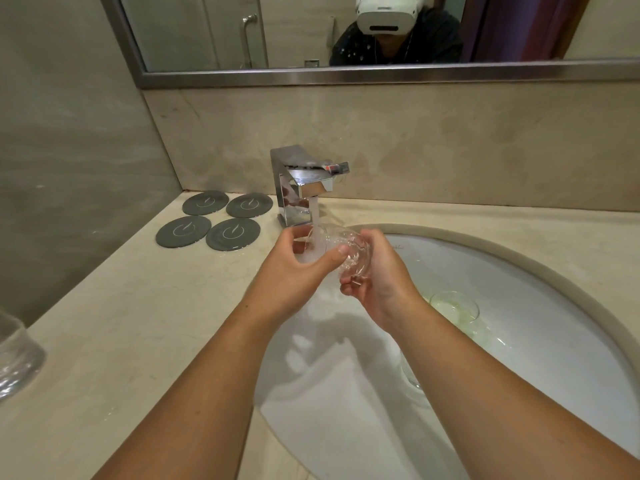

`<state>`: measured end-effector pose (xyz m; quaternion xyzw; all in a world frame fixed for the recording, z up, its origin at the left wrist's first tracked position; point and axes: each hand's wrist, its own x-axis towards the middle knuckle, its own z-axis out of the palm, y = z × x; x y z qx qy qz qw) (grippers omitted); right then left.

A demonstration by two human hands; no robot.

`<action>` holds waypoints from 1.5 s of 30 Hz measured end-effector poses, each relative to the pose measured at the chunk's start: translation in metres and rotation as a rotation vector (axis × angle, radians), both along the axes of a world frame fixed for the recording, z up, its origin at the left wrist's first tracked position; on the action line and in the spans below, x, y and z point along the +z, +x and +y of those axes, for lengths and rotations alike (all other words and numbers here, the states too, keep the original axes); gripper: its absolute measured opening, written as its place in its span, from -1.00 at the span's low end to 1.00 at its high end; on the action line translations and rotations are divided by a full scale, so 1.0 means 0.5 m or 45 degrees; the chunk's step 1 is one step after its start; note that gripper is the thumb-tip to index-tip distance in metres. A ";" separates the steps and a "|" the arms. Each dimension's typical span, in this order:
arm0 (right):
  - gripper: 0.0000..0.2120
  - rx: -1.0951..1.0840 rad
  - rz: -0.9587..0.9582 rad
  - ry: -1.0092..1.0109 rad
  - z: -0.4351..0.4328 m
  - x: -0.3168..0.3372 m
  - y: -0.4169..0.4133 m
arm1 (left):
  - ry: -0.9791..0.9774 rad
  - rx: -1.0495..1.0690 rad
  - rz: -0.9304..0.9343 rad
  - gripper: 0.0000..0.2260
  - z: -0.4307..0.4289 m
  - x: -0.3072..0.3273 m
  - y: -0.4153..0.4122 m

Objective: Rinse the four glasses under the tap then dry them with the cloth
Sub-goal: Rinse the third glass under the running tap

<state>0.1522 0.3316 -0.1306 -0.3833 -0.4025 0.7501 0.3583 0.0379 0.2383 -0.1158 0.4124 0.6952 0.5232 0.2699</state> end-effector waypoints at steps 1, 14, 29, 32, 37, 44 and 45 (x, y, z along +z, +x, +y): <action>-0.74 0.016 -0.005 0.003 -0.001 0.001 0.000 | 0.008 0.013 -0.007 -0.24 0.000 0.001 -0.002; -0.76 0.005 -0.028 -0.066 0.003 0.002 0.008 | 0.057 -0.120 0.023 -0.32 0.004 -0.003 -0.006; -0.56 0.084 -0.137 -0.095 0.004 -0.011 0.004 | -0.003 0.004 0.045 -0.43 0.003 -0.004 -0.007; -0.53 0.114 -0.139 -0.151 0.002 -0.015 0.006 | 0.014 -0.049 0.078 -0.49 0.001 0.000 -0.004; -0.75 0.022 -0.027 -0.152 0.005 -0.010 0.001 | -0.031 -0.107 0.052 -0.28 0.006 -0.010 -0.009; -0.82 -0.007 0.011 -0.026 0.006 -0.008 -0.003 | -0.105 -0.024 0.018 -0.20 0.003 -0.010 -0.005; -0.82 0.004 0.007 -0.009 0.006 -0.008 -0.003 | -0.107 -0.014 0.008 -0.25 0.004 -0.008 -0.004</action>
